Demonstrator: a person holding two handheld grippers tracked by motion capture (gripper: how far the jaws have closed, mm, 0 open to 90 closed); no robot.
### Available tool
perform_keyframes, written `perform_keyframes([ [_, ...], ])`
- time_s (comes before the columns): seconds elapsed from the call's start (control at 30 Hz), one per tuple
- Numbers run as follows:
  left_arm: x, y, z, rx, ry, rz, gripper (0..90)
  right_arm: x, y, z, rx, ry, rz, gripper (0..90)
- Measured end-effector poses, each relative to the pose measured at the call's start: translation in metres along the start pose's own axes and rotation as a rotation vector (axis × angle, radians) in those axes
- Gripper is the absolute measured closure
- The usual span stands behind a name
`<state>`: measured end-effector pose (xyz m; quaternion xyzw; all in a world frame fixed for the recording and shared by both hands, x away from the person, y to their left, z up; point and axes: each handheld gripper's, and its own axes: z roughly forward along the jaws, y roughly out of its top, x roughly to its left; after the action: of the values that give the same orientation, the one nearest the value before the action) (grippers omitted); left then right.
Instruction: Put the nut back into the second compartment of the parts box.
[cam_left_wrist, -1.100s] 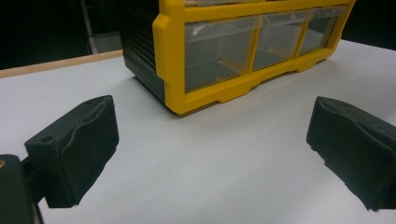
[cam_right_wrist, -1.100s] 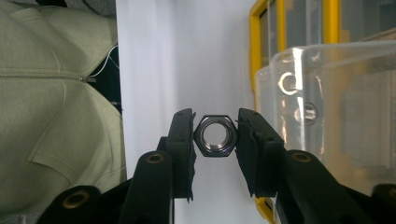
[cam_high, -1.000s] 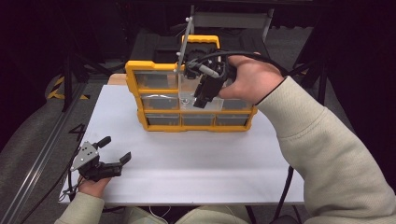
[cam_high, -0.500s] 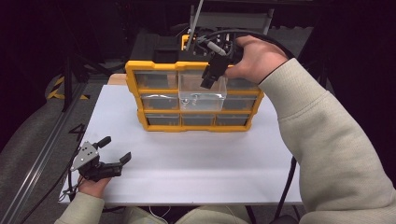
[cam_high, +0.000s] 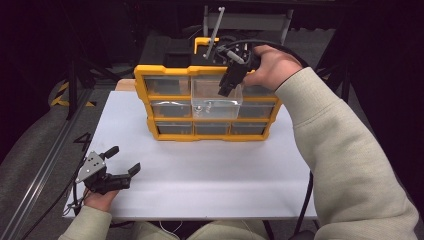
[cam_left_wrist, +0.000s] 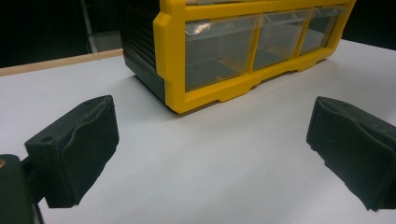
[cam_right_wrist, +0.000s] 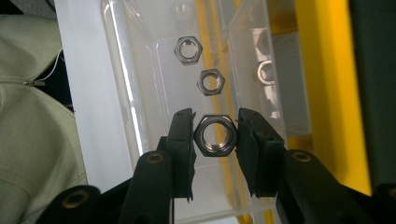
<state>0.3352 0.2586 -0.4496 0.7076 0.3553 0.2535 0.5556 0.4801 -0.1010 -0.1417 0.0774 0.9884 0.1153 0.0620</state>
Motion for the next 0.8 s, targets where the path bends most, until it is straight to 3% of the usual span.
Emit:
perform_keyframes([
  [0.43,0.0,0.0,-0.001,-0.001,0.004,0.0,3.1,-0.004,0.0,0.03,0.016,0.036,-0.007,67.1],
  [0.7,0.0,0.0,-0.001,0.002,0.001,-0.001,3.1,-0.005,0.0,0.038,0.031,0.035,-0.006,67.0],
  [0.8,0.0,0.0,0.0,0.002,0.001,0.0,3.1,-0.005,0.0,0.038,0.027,0.034,-0.008,71.8],
])
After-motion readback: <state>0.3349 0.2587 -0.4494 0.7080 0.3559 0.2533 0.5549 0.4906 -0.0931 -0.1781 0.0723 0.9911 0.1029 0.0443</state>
